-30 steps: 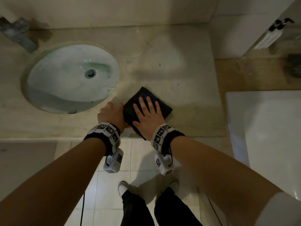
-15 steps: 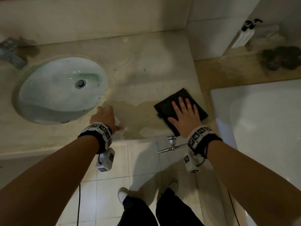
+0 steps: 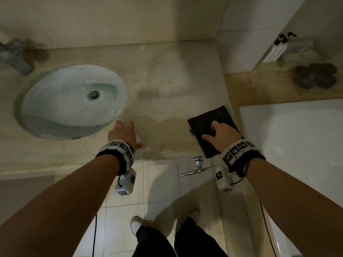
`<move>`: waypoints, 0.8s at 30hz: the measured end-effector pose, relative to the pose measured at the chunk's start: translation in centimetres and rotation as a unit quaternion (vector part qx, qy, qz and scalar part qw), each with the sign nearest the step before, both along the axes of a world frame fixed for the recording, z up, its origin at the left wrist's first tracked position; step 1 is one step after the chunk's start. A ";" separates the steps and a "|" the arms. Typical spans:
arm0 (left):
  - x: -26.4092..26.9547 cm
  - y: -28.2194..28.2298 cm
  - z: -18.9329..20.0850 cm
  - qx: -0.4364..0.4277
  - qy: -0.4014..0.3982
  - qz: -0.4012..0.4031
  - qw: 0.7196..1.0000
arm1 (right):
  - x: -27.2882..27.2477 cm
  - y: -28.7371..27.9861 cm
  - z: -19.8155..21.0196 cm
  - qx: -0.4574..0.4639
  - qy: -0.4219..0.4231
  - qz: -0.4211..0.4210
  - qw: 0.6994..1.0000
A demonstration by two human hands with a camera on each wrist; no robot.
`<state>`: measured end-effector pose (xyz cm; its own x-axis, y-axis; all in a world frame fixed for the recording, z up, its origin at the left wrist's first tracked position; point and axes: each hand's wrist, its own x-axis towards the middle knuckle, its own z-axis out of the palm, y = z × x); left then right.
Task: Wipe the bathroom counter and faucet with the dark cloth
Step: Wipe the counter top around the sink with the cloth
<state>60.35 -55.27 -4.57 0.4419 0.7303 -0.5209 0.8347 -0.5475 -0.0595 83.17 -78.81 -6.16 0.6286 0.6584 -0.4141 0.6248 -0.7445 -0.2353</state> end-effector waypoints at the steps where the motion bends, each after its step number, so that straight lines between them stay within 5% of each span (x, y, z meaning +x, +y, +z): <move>1: 0.0 0.0 0.1 -0.001 -0.001 -0.001 1.000 | -0.5 0.2 0.0 -0.007 0.011 0.015 1.000; 8: 0.2 0.3 0.0 -0.005 0.009 -0.006 1.000 | -2.9 1.0 -0.2 0.000 0.052 -0.001 0.999; 18: -0.1 0.5 -0.5 -0.006 0.014 -0.012 1.000 | 3.8 9.3 0.4 -0.001 0.063 -0.023 0.998; 24: -0.3 0.4 -0.3 -0.005 0.000 0.002 1.000 | 2.1 7.1 0.3 -0.002 0.046 0.011 0.999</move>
